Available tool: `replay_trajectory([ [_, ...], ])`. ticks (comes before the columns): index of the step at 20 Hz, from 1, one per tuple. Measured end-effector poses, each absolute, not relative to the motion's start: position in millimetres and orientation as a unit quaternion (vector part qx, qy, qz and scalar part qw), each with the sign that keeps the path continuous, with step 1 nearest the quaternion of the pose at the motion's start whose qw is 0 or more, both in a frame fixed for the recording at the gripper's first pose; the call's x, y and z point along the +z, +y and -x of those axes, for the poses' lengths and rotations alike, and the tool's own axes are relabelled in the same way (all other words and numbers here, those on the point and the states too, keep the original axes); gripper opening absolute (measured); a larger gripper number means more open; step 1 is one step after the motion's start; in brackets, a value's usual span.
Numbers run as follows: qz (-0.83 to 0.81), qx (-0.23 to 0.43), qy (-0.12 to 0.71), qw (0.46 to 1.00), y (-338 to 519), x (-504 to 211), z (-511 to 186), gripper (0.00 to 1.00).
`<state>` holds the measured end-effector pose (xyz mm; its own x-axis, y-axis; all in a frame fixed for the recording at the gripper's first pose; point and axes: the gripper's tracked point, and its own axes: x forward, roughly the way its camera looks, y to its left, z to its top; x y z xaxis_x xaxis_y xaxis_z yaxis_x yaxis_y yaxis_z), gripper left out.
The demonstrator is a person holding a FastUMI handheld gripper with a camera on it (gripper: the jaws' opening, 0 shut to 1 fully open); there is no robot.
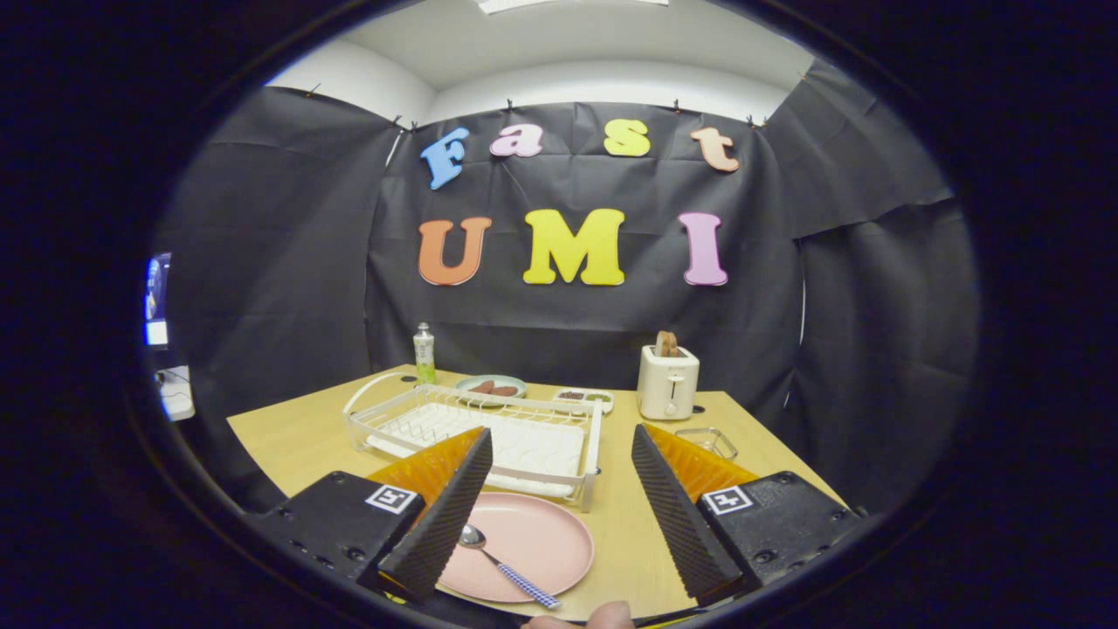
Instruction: Take the plate from the dish rack, then take the spoon from the basket and place it into the plate.
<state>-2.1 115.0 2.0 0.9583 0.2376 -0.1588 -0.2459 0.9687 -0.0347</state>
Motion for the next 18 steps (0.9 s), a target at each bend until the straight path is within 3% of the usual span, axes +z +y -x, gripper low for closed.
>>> replay_trajectory([
  [5, 0.022, 0.129, 0.035, 0.991, 127.3, 9.7, 14.3, 1.00],
  [18, 0.004, 0.104, 0.024, 0.994, 137.3, 3.6, 13.0, 1.00],
])
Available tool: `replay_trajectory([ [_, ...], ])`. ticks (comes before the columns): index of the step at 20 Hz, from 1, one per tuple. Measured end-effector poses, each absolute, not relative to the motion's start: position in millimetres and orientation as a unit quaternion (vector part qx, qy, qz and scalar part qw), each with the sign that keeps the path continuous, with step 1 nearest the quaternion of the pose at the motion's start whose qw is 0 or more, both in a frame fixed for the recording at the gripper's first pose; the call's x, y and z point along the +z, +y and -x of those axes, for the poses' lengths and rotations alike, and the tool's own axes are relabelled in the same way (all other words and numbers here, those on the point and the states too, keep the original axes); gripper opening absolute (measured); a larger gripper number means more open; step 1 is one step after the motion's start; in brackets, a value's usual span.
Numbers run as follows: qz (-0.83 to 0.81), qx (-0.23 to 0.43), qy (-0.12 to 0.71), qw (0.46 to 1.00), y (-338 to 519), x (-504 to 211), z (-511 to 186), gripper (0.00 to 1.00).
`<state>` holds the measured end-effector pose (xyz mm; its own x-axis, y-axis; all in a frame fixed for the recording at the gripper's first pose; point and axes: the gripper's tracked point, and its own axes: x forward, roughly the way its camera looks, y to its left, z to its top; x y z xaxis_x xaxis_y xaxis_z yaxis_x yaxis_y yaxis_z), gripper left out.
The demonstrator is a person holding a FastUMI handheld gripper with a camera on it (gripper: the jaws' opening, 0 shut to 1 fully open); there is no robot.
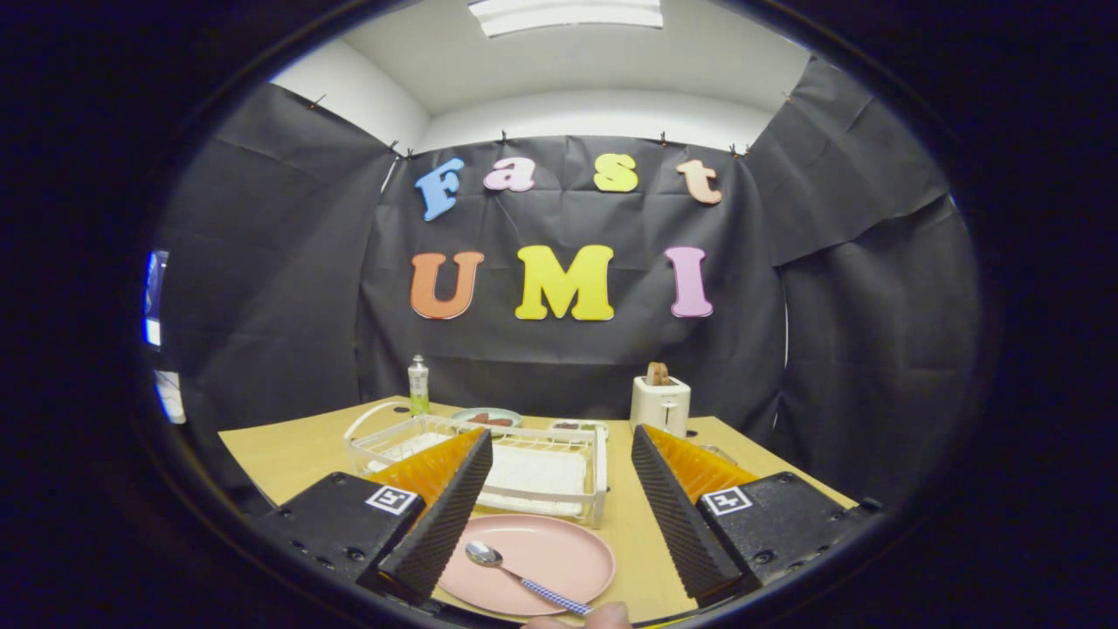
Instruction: Take the plate from the dish rack, then take the spoon from the basket and place it into the plate.
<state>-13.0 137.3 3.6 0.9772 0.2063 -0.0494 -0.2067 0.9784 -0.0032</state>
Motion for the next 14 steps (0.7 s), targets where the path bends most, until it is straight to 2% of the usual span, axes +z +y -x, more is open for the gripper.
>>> replay_trajectory([
  [14, -0.009, 0.101, 0.033, 0.994, 142.7, -4.5, 8.6, 1.00],
])
